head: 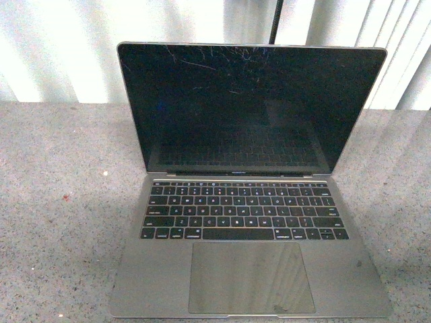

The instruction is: Close laptop

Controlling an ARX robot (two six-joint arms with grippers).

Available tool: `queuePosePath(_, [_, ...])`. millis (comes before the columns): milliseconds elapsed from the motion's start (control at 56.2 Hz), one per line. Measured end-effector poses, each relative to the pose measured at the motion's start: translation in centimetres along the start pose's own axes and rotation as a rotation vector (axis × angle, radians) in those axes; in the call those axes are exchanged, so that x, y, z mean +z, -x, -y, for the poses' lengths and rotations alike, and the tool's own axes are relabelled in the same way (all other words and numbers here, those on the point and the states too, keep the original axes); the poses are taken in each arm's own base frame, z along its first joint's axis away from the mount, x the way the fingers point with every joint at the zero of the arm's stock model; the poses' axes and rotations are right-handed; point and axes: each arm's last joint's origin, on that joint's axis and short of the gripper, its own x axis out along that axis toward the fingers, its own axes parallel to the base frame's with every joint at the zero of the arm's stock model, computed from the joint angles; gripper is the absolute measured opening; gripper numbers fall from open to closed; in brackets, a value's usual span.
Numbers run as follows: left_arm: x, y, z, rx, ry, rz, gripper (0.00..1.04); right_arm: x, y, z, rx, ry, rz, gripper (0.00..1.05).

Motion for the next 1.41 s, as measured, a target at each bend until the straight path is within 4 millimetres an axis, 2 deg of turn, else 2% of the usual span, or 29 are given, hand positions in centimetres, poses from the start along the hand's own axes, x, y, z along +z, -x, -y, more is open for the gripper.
queuePosePath(1406, [0.00,0.00,0.00,0.000,0.000,0.000,0.98,0.00,0.00,0.00,0.000,0.000,0.000,0.97])
